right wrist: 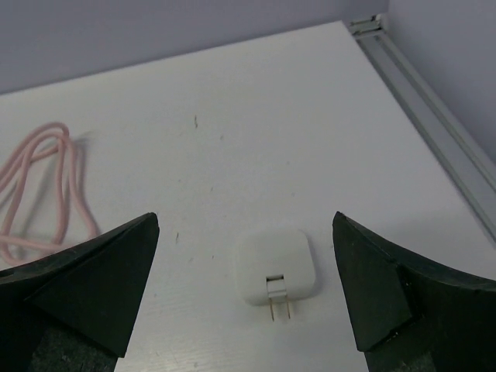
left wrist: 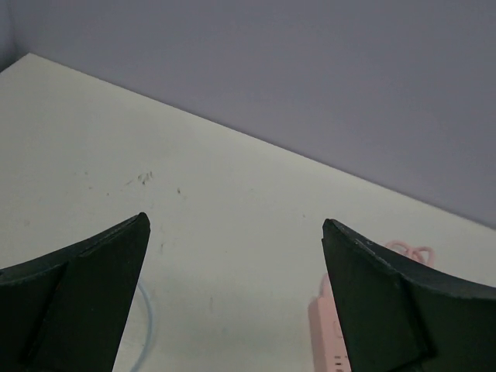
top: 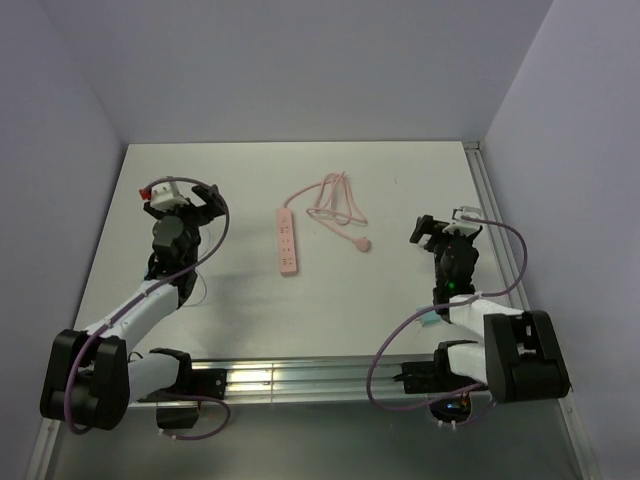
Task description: Insert the plug
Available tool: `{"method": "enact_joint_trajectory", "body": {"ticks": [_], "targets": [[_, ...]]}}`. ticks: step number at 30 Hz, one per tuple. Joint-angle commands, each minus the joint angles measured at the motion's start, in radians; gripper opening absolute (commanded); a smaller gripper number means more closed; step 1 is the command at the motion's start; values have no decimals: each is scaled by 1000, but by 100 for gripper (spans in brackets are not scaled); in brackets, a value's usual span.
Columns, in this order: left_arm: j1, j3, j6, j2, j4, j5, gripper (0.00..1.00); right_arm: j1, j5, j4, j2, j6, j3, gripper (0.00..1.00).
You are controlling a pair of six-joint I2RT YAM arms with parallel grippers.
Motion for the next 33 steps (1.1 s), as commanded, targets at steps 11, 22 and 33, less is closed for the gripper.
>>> {"method": "enact_joint_trajectory", "body": {"ticks": [11, 22, 33], "targets": [[1, 225, -461, 54, -248, 83, 99, -4, 288, -1159, 62, 329, 628, 100], [42, 239, -590, 82, -260, 465, 99, -109, -9, -1462, 373, 167, 961, 100], [42, 266, -603, 143, -218, 570, 98, -119, -60, -1513, 508, 118, 996, 98]]}}
